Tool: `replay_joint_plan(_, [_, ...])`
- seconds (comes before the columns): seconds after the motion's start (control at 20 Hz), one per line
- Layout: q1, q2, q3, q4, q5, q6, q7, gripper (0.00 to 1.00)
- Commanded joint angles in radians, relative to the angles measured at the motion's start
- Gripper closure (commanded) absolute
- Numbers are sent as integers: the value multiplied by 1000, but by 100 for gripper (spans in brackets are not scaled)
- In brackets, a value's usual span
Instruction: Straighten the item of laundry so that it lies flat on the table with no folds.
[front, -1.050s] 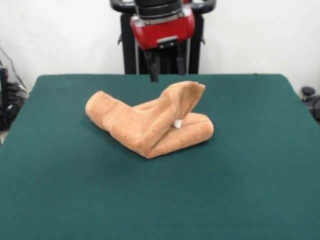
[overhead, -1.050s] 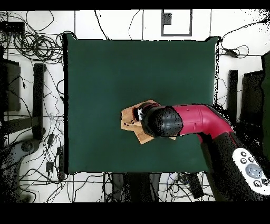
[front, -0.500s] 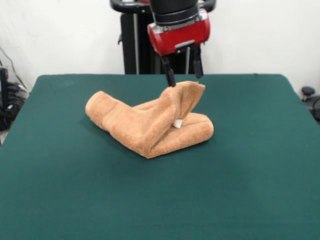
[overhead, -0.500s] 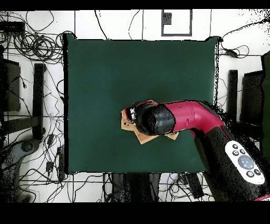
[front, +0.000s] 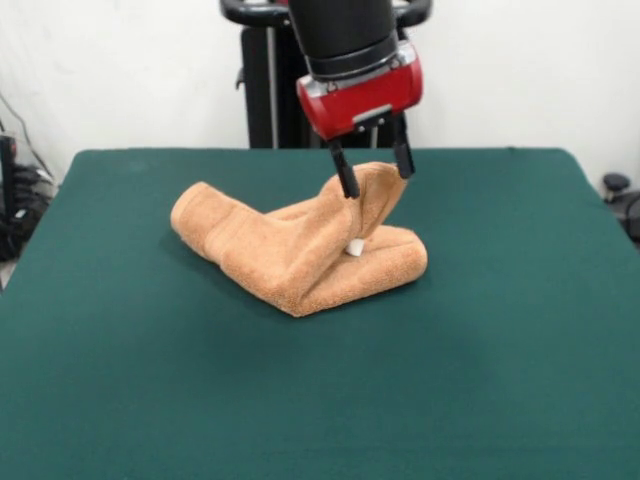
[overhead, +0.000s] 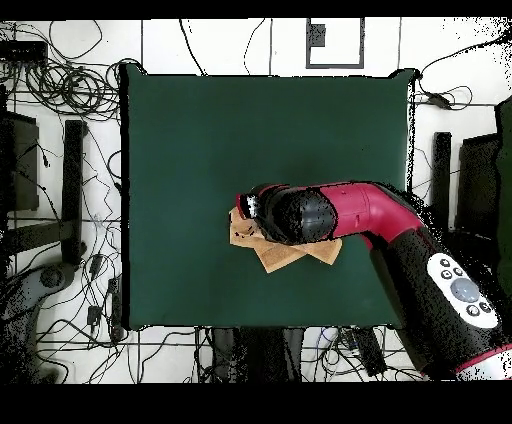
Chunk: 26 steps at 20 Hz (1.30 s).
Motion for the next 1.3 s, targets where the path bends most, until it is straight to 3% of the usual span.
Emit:
replay_joint_plan(0.05, [31, 36, 62, -33, -88, 54, -223, 0])
replay_joint_plan(0.5, [12, 39, 86, -33, -99, 103, -237, 0])
replay_joint_plan(0.8, [18, -26, 120, 27, -34, 139, -167, 0])
replay_joint_plan(1.3, [-61, -69, 210, 89, 35, 229, -218, 0])
